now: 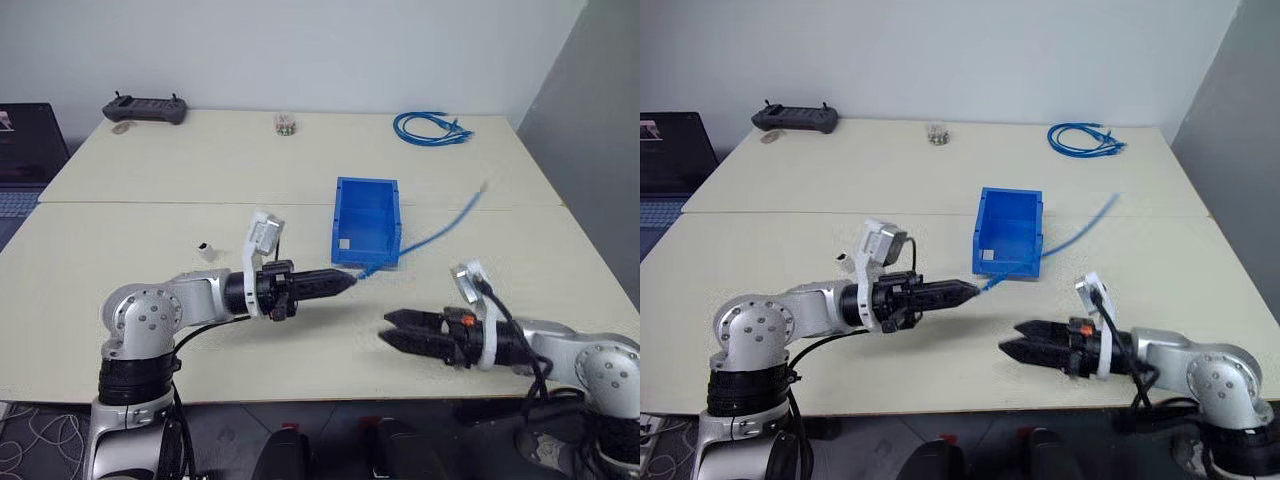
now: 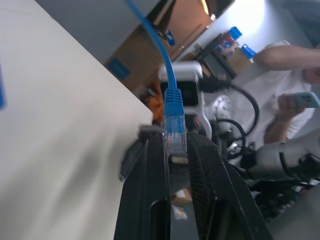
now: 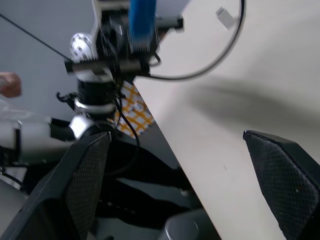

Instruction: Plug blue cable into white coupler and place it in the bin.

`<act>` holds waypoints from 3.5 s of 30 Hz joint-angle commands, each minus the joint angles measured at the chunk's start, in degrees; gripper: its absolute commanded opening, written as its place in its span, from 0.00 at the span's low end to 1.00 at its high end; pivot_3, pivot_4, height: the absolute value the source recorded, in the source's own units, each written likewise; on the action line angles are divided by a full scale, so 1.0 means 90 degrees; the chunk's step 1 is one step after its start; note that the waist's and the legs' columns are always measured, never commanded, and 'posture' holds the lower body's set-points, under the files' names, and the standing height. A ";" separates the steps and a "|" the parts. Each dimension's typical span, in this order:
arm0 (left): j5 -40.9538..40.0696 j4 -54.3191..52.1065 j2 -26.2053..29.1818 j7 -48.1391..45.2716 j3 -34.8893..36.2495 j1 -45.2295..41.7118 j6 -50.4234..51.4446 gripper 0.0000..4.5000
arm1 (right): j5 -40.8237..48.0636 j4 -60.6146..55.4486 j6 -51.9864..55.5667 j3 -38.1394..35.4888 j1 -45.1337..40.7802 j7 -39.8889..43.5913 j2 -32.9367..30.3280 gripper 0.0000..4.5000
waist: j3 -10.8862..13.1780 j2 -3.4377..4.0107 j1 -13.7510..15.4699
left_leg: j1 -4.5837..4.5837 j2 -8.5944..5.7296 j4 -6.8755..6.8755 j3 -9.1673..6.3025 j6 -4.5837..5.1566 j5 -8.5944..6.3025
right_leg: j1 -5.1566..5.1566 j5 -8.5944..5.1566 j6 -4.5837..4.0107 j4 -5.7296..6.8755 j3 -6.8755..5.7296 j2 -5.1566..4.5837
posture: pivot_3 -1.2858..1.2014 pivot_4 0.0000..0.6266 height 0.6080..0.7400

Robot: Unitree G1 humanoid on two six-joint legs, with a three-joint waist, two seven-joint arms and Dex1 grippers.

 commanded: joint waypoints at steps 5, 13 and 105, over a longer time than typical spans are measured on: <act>-0.0610 -0.0216 0.0081 0.0357 0.0043 0.0086 0.0047 0.05 | 0.1538 0.0120 -0.0327 0.0213 -0.0520 -0.1247 0.0135 1.00 | 0.0000 0.0000 -0.0006 | -0.0003 -0.0006 0.0001 0.0005 0.0000 0.0000 | -0.0001 0.0000 0.0000 -0.0003 0.0004 0.0000 | 0.52 0.24 1.00; -0.0715 -0.0307 0.0199 0.0387 0.0003 0.0264 -0.0020 0.05 | 0.1610 0.0181 -0.0562 0.0472 -0.0815 -0.1578 0.0274 1.00 | 0.0000 0.0000 -0.0007 | -0.0005 -0.0006 0.0000 0.0005 0.0000 0.0000 | -0.0003 0.0000 0.0000 -0.0004 0.0004 -0.0001 | 0.52 0.24 1.00; 0.7071 0.3267 -0.3048 0.8195 0.0932 -0.0639 -0.5540 0.20 | 0.0398 0.0881 -0.0408 0.0193 -0.1381 -0.0952 -0.0157 0.04 | -0.0004 -0.0008 0.0215 | -0.0096 -0.0022 0.0022 0.0011 0.0002 0.0000 | -0.0052 0.0045 0.0011 -0.0032 -0.0001 -0.0014 | 0.52 0.24 1.00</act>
